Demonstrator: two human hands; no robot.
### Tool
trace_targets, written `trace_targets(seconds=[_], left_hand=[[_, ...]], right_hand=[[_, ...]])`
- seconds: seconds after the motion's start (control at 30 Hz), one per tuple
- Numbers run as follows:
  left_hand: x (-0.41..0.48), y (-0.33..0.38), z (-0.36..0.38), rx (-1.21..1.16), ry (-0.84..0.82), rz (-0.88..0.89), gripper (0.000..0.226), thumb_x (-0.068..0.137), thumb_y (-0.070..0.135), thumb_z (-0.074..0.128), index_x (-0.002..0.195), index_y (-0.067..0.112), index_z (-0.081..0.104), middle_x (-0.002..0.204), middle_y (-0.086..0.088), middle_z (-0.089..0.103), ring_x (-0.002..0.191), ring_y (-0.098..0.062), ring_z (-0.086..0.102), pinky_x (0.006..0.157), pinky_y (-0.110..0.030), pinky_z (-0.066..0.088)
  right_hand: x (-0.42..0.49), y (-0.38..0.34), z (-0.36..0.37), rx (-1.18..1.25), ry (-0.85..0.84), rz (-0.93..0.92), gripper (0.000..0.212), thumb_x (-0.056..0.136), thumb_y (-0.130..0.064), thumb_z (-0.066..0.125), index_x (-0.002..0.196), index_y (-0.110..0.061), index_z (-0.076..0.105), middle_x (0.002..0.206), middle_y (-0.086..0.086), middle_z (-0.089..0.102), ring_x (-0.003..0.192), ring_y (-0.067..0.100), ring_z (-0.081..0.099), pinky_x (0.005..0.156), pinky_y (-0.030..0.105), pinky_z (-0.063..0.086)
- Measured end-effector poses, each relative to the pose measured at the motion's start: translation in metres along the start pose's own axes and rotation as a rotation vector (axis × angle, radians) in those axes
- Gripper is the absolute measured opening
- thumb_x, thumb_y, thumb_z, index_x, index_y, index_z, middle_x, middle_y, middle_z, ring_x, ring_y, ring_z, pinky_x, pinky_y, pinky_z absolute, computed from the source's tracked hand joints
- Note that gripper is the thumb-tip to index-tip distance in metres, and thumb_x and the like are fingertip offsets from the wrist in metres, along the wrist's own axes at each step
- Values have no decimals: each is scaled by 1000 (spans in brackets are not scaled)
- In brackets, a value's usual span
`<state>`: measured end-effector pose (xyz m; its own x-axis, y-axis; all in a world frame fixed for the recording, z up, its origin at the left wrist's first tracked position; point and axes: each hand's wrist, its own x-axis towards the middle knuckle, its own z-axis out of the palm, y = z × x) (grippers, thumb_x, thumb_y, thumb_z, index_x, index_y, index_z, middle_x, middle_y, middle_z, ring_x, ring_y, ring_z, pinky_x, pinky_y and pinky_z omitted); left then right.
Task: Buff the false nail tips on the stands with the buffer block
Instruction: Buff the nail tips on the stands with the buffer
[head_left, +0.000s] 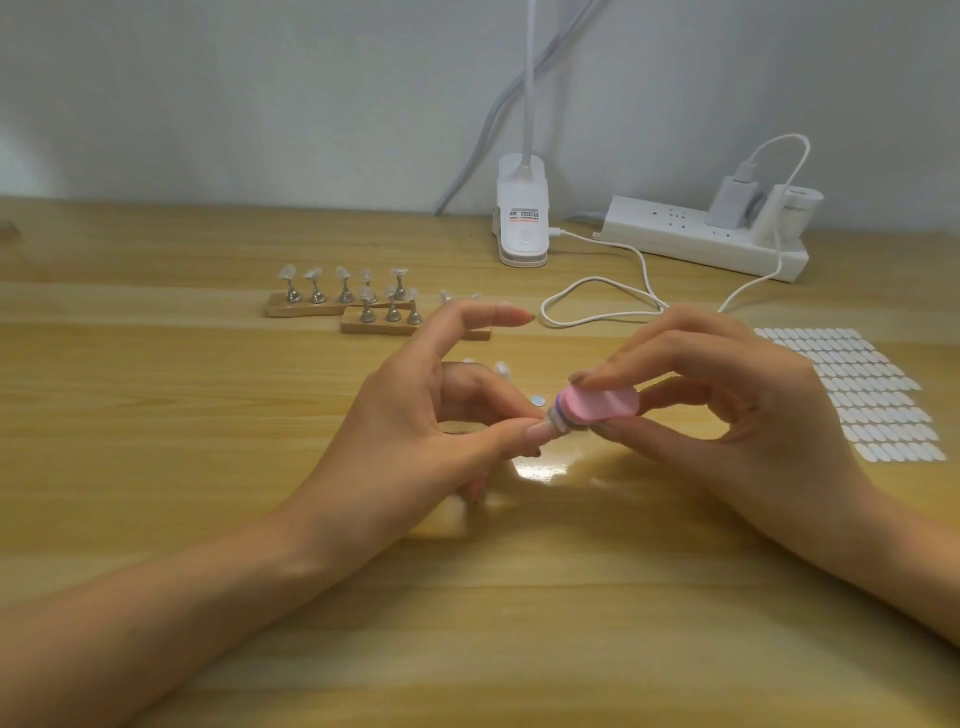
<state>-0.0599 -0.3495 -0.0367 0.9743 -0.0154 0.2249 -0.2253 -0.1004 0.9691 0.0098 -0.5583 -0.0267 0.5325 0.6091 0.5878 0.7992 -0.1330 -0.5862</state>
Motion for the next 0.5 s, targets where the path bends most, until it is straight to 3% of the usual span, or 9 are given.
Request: trace_targets(seconds=[0.17, 0.27, 0.5], left_hand=[[-1, 1, 1, 43, -6, 37, 56, 78, 17, 81, 123, 35, 54, 76, -5, 74, 68, -32, 68, 44, -25, 46], [-2, 1, 1, 35, -11, 39, 51, 78, 19, 79, 120, 32, 53, 79, -7, 75, 71, -27, 71, 44, -23, 46], [-4, 1, 2, 26, -24, 58, 42, 82, 14, 77, 112, 22, 48, 81, -5, 77, 71, -21, 72, 44, -24, 46]], right_hand=[[-2, 4, 0, 16, 21, -34, 19, 86, -19, 78, 104, -16, 73, 97, 6, 64, 90, 23, 70, 81, 26, 59], [-3, 4, 0, 73, 32, -3, 21, 85, -21, 76, 105, -19, 73, 97, 5, 65, 90, 25, 69, 82, 32, 59], [-3, 0, 2, -53, 12, -80, 17, 87, -26, 73, 103, -20, 73, 91, 7, 66, 86, 22, 67, 76, 39, 52]])
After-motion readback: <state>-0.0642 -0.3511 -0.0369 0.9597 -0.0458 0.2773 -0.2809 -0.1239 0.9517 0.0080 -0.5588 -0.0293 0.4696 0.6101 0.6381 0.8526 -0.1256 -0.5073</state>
